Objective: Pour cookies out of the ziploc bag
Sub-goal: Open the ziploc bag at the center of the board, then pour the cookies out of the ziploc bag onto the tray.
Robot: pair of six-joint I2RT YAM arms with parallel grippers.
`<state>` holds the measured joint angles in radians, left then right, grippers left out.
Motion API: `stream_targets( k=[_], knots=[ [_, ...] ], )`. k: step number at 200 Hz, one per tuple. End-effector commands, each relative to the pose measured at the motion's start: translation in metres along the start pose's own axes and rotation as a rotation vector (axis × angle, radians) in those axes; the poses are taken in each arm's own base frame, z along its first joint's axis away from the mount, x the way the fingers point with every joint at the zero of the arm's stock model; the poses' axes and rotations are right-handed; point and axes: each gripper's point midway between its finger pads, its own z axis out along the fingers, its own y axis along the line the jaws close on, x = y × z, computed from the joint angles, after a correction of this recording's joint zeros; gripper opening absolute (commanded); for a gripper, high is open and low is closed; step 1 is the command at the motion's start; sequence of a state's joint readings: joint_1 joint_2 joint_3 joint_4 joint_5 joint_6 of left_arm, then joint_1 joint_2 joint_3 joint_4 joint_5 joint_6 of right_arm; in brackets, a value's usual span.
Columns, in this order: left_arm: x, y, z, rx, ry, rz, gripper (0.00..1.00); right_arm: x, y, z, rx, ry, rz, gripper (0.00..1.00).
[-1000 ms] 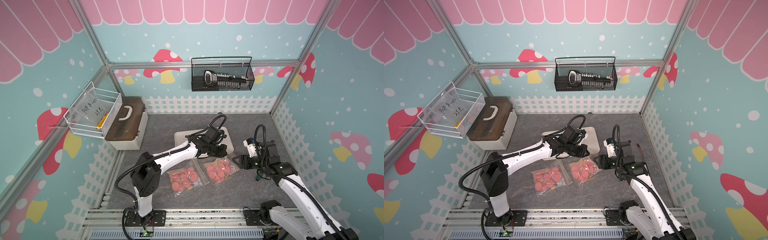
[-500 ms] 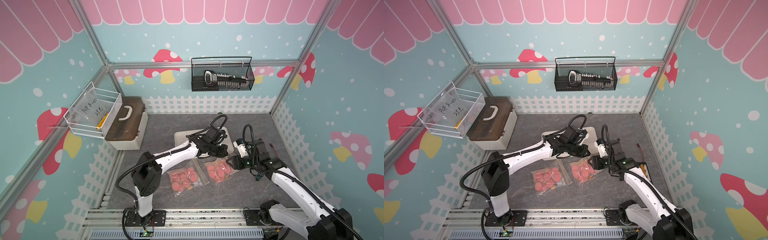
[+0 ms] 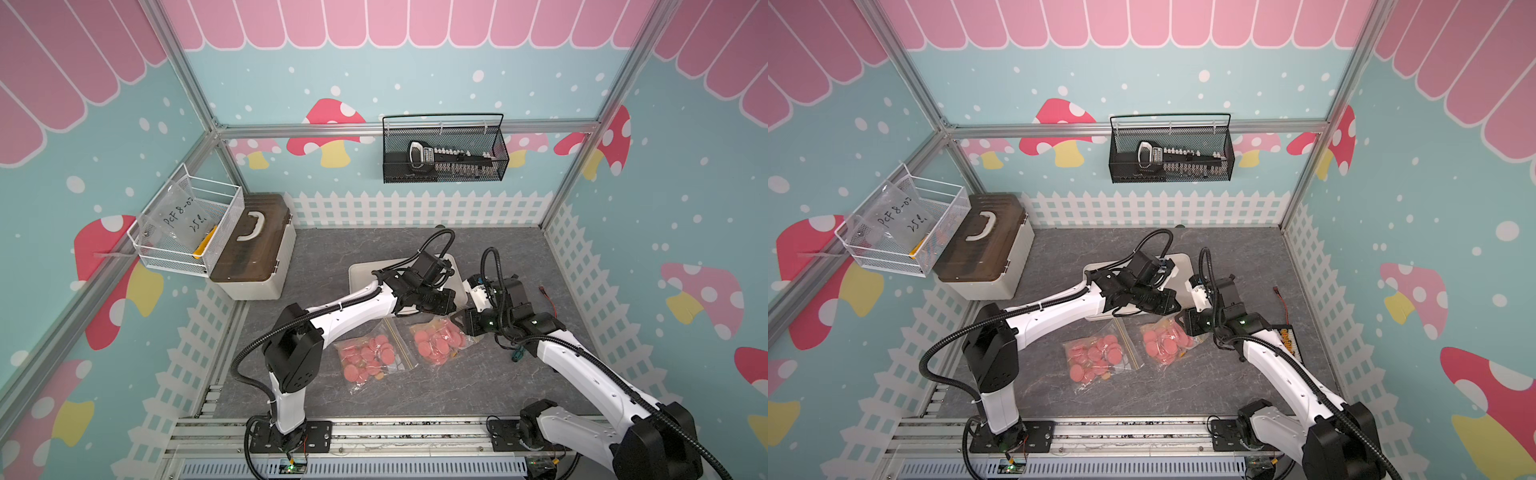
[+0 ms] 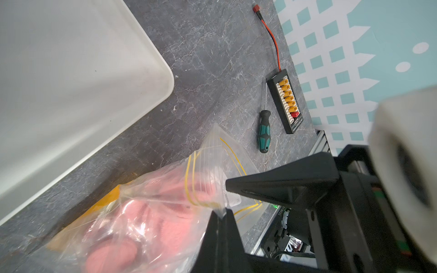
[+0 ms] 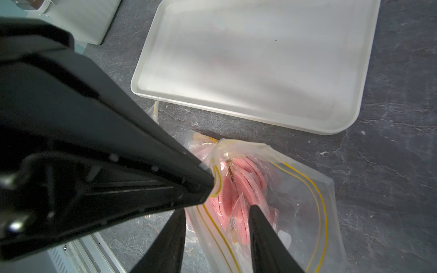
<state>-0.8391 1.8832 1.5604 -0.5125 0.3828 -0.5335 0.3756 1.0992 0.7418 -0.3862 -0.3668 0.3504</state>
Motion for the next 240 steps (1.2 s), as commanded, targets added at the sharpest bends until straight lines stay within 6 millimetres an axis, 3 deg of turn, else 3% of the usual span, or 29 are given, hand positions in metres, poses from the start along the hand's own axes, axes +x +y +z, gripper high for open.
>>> stream_targets(
  k=[1,82,103,135,152,166,184,209,240],
  knots=[
    [-0.012,-0.01,-0.008,0.024,-0.027,0.032,0.0,0.003,0.002,0.007,-0.017,0.005,-0.024,0.41],
    [-0.011,-0.006,-0.008,0.009,-0.031,0.034,0.0,0.008,0.0,0.014,-0.024,0.021,-0.004,0.27],
    [-0.011,-0.004,-0.009,0.001,-0.033,0.028,0.0,0.009,-0.003,0.016,-0.011,0.026,0.0,0.13],
    [-0.011,-0.001,-0.012,-0.002,-0.038,0.014,0.2,0.009,-0.005,0.015,0.006,0.02,0.007,0.04],
    [-0.013,0.004,-0.015,-0.013,-0.047,-0.012,0.36,0.008,-0.006,0.014,0.012,0.013,0.011,0.0],
    [-0.015,0.008,-0.019,-0.027,-0.06,-0.025,0.5,0.008,-0.008,0.014,0.025,0.012,0.018,0.0],
    [-0.017,0.012,-0.025,-0.041,-0.075,-0.036,0.6,0.007,-0.011,0.013,0.038,0.005,0.027,0.0],
    [-0.016,0.016,-0.033,-0.055,-0.09,-0.042,0.68,0.004,-0.014,0.012,0.059,-0.012,0.055,0.0],
    [-0.013,0.032,-0.037,-0.077,-0.09,-0.078,0.69,-0.003,-0.027,0.007,0.113,-0.041,0.103,0.0]
  ],
)
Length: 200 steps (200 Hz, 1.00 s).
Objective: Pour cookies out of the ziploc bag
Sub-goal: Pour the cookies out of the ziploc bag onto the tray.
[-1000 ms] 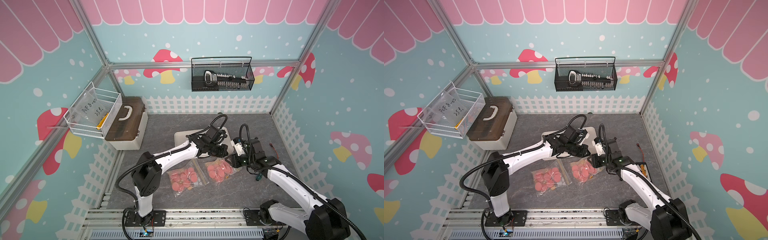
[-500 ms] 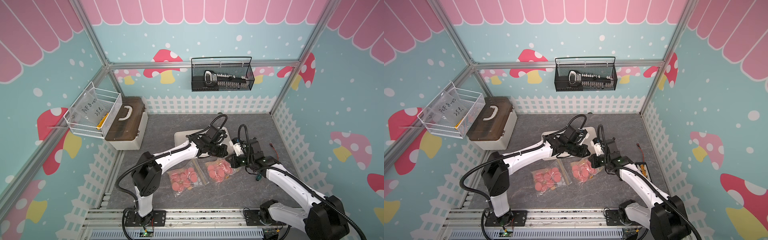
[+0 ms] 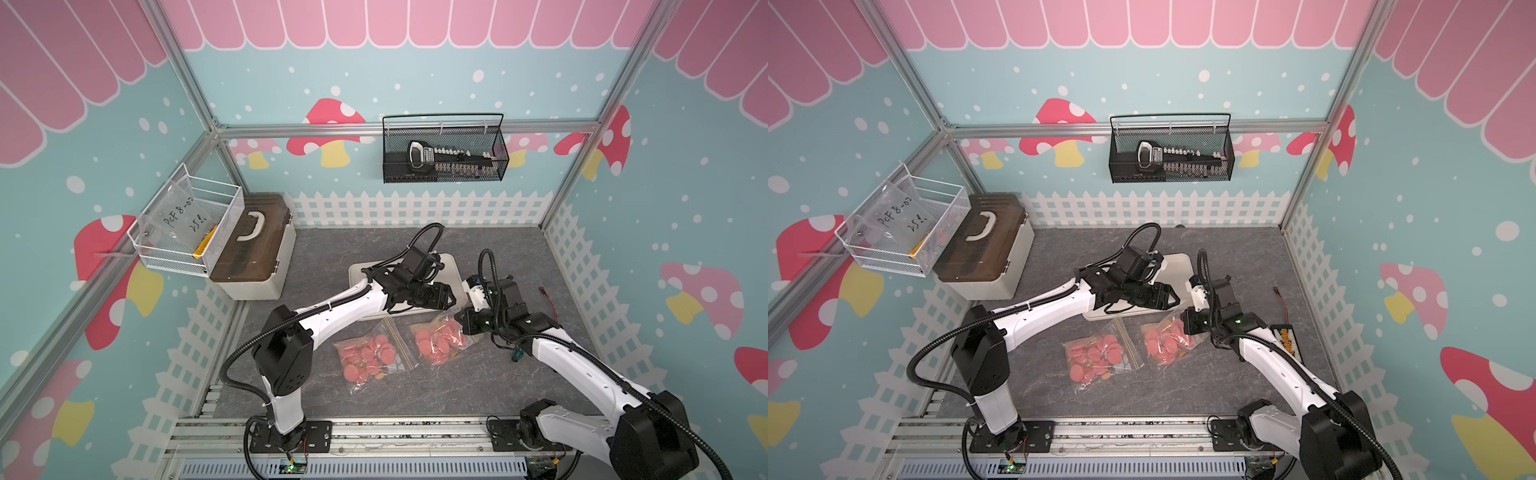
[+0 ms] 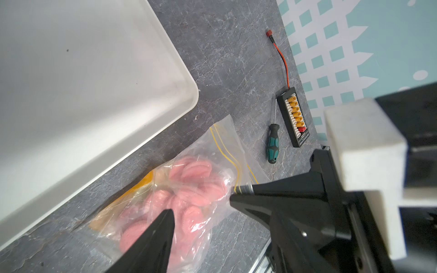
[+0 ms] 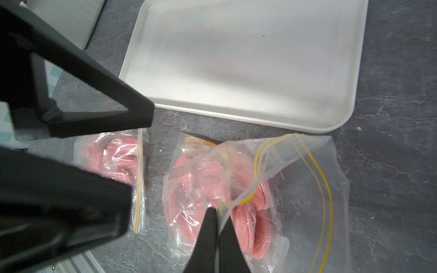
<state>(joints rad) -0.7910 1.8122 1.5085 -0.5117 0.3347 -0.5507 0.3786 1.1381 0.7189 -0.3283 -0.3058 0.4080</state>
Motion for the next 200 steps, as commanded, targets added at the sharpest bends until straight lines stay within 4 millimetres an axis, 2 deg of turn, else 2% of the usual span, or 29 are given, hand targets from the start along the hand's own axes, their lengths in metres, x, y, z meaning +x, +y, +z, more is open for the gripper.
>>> stream_targets(
  k=[1,23,57,91,120,141,165,200],
  knots=[
    [-0.002,0.013,-0.01,-0.028,-0.02,-0.036,0.69,-0.004,-0.013,-0.004,0.055,-0.033,0.048,0.0],
    [0.003,0.026,-0.01,-0.035,-0.006,-0.086,0.68,-0.008,-0.024,-0.005,0.086,-0.046,0.084,0.0],
    [0.016,0.031,-0.008,-0.01,-0.008,-0.111,0.64,-0.011,-0.04,-0.005,0.129,-0.052,0.159,0.0],
    [0.035,0.021,-0.006,0.091,-0.006,-0.061,0.54,-0.014,-0.052,-0.006,0.168,-0.063,0.206,0.0],
    [0.052,0.007,0.001,0.127,-0.02,0.042,0.54,-0.014,-0.061,-0.007,0.185,-0.056,0.252,0.0],
    [0.065,0.008,0.011,0.107,0.0,0.068,0.53,-0.012,-0.063,-0.006,0.181,-0.046,0.266,0.0],
    [0.079,0.021,0.02,0.042,0.008,0.074,0.5,-0.009,-0.066,-0.006,0.19,-0.034,0.278,0.0],
    [0.092,0.03,0.022,-0.041,-0.013,0.107,0.48,-0.007,-0.067,-0.007,0.19,-0.023,0.289,0.0]
  ],
)
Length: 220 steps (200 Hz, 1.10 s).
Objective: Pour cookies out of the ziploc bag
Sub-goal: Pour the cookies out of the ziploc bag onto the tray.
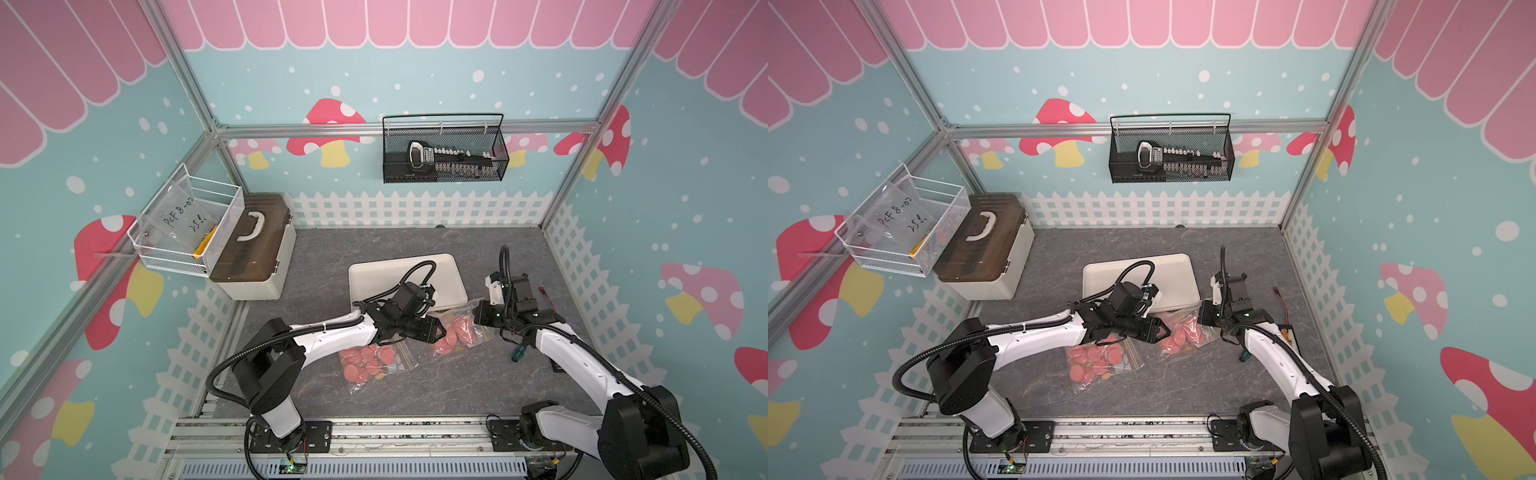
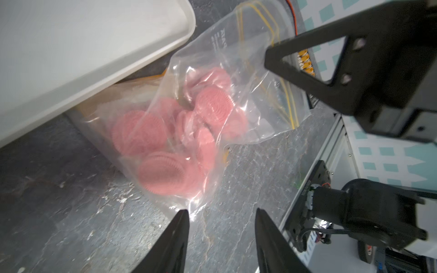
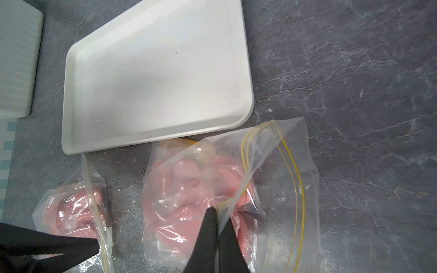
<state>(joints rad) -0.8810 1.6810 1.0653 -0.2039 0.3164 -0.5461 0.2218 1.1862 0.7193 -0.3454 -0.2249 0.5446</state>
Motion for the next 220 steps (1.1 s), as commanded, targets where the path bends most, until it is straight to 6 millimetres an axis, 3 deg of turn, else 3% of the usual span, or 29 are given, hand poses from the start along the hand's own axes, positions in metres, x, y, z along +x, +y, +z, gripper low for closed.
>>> stream_targets(
  k=[1,77,156,220],
  knots=[
    [0.0,0.006,-0.003,-0.068,-0.056,0.043,0.48,-0.003,0.0,-0.003,0.004,0.006,0.022,0.0],
    [0.034,0.016,0.011,-0.121,-0.019,0.036,0.48,0.001,0.004,-0.004,-0.017,0.035,0.012,0.0],
    [0.051,0.018,0.032,-0.169,0.005,0.061,0.47,0.002,0.007,-0.002,-0.037,0.045,0.009,0.0],
    [0.061,0.027,0.036,-0.23,0.0,0.07,0.47,0.005,0.007,-0.001,-0.046,0.056,0.011,0.0]
  ],
)
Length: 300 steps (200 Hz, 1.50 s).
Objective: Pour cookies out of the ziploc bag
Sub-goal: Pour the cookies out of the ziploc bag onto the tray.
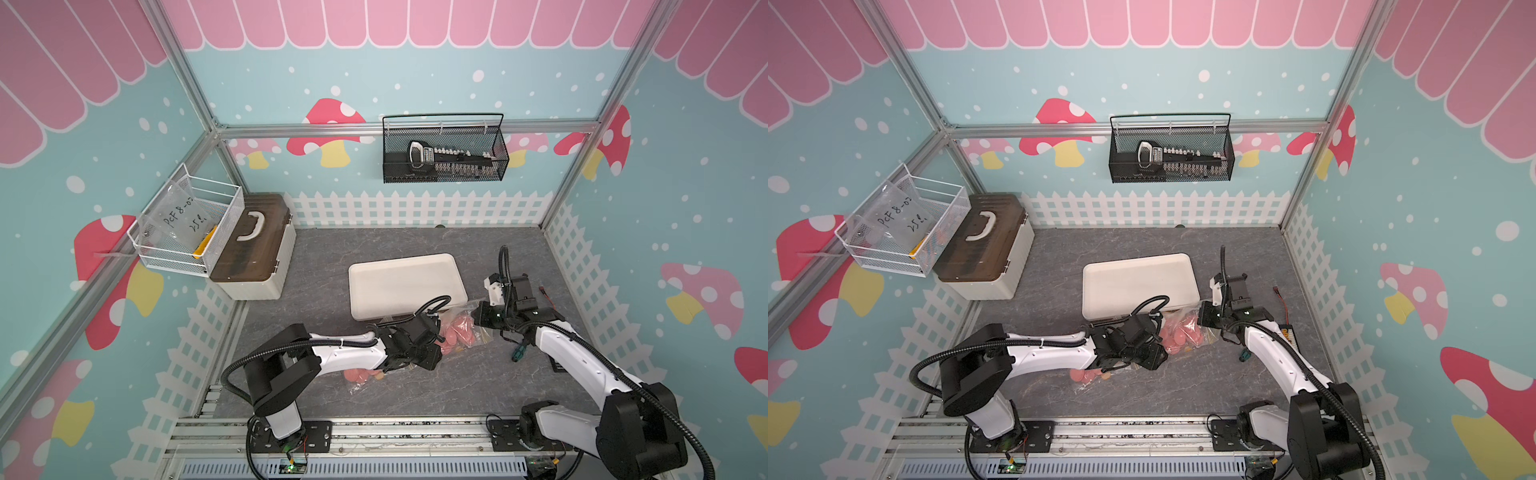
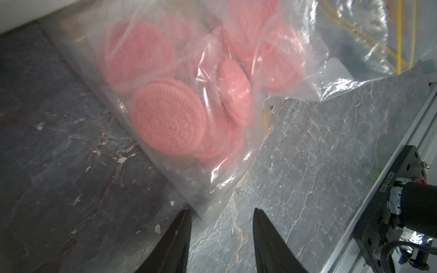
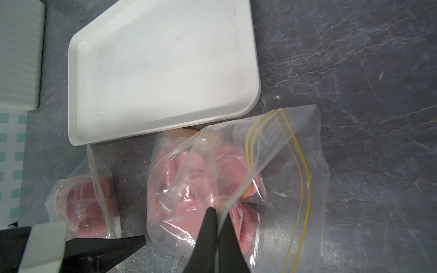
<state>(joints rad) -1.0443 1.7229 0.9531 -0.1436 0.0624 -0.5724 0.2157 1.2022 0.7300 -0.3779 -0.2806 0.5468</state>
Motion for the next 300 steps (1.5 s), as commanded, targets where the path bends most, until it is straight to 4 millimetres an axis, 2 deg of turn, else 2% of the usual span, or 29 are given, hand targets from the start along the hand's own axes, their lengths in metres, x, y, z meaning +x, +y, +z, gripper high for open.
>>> stream_targets(
  k=[1,60,104,177,300],
  knots=[
    [0.004,0.009,0.006,-0.044,-0.011,-0.01,0.47,-0.003,0.003,-0.003,-0.01,0.002,-0.006,0.0],
    [0.012,0.012,0.018,-0.087,0.007,-0.001,0.52,-0.002,0.003,-0.001,-0.012,0.007,-0.005,0.0],
    [0.011,0.01,0.022,-0.099,0.001,0.009,0.54,-0.002,0.002,-0.001,-0.008,0.009,-0.004,0.0],
    [0.008,0.008,0.026,-0.097,-0.003,0.013,0.42,-0.002,0.001,0.0,-0.005,0.01,-0.003,0.0],
    [0.021,0.015,0.038,-0.135,0.054,0.007,0.37,-0.004,0.003,-0.003,-0.003,0.007,-0.004,0.0]
  ],
)
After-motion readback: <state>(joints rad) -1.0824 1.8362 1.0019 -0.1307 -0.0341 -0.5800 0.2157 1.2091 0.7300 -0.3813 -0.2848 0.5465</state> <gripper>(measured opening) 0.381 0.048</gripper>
